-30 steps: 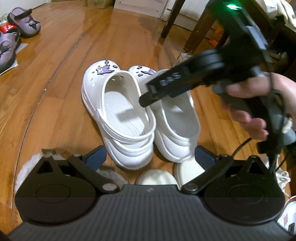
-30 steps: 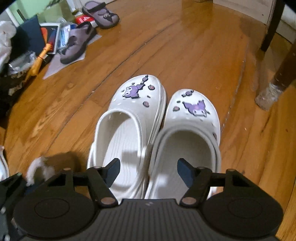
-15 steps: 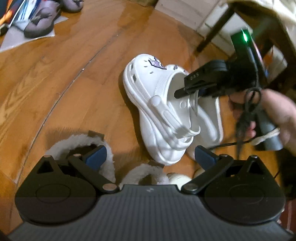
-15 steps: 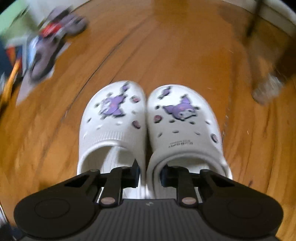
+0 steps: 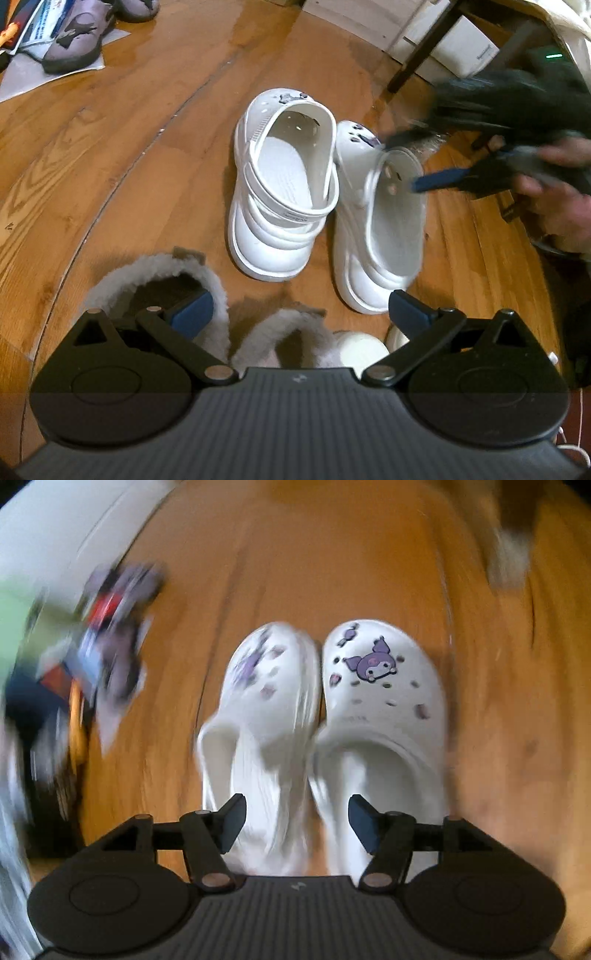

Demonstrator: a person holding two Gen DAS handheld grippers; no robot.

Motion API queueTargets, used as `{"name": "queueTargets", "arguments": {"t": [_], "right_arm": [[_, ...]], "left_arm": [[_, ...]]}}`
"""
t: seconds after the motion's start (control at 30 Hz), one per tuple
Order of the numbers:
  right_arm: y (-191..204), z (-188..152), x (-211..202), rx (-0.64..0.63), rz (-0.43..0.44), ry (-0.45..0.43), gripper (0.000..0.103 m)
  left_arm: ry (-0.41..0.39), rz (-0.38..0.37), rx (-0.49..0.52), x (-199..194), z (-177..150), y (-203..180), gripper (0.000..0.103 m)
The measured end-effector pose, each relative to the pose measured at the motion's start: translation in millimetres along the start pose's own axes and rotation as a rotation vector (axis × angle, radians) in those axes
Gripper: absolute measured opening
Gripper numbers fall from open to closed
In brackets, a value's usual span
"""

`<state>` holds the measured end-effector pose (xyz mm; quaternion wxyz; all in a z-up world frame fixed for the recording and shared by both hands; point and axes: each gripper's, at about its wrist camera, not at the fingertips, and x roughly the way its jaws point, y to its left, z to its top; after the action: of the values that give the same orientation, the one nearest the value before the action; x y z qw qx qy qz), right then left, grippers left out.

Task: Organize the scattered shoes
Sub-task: 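Move the right tool to the white BABAYA lace-up sneakers, then close the right gripper on both heels of the BABAYA sneakers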

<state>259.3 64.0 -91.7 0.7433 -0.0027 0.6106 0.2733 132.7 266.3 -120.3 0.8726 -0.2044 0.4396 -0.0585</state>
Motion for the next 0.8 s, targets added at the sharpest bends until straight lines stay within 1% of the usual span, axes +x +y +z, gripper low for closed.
{"name": "queueTargets", "arguments": {"t": [0.03, 0.07, 0.13, 0.17, 0.2, 0.23, 0.27, 0.3, 0.37, 0.4, 0.5, 0.53, 0.6, 0.63, 0.73, 0.8], "right_arm": [[-3, -10, -14, -0.051, -0.049, 0.023, 0.076], [-6, -19, -22, -0.071, -0.094, 0.047, 0.077], [-36, -60, -44, -0.104, -0.231, 0.157, 0.077], [-57, -85, -51, -0.087, -0.299, 0.225, 0.077], [-70, -95, -55, -0.069, -0.322, 0.251, 0.077], [-105, -125, -62, 0.005, -0.378, 0.324, 0.077], [-124, -141, -66, 0.065, -0.391, 0.352, 0.077], [-143, -157, -69, 0.124, -0.404, 0.38, 0.077], [-176, -184, -75, 0.212, -0.407, 0.391, 0.076], [-176, -183, -73, 0.223, -0.407, 0.388, 0.076], [-203, -201, -72, 0.27, -0.37, 0.364, 0.077], [-209, -203, -69, 0.269, -0.354, 0.366, 0.077], [-208, -197, -58, 0.247, -0.342, 0.386, 0.078], [-209, -196, -56, 0.235, -0.344, 0.392, 0.08], [-209, -198, -42, 0.188, -0.352, 0.424, 0.082], [-210, -193, -41, 0.182, -0.351, 0.432, 0.083]], "left_arm": [[0.006, -0.012, 0.01, -1, -2, -5, 0.103], [0.02, -0.038, 0.024, 0, -4, -15, 0.103], [0.055, -0.086, 0.068, 3, -11, -36, 0.103], [0.074, -0.108, 0.095, 5, -15, -47, 0.103], [0.097, -0.129, 0.131, 7, -20, -62, 0.103], [0.131, -0.147, 0.192, 11, -28, -87, 0.103], [0.16, -0.163, 0.244, 14, -36, -108, 0.103], [0.177, -0.178, 0.271, 18, -42, -123, 0.103], [0.212, -0.207, 0.326, 26, -55, -151, 0.103], [0.229, -0.221, 0.353, 29, -61, -165, 0.103], [0.282, -0.264, 0.434, 41, -80, -207, 0.103], [0.299, -0.279, 0.461, 45, -86, -221, 0.103], [0.331, -0.305, 0.513, 52, -98, -248, 0.103], [0.339, -0.312, 0.532, 56, -103, -255, 0.103], [0.341, -0.328, 0.568, 56, -113, -266, 0.103], [0.338, -0.341, 0.587, 53, -118, -271, 0.103]]}}
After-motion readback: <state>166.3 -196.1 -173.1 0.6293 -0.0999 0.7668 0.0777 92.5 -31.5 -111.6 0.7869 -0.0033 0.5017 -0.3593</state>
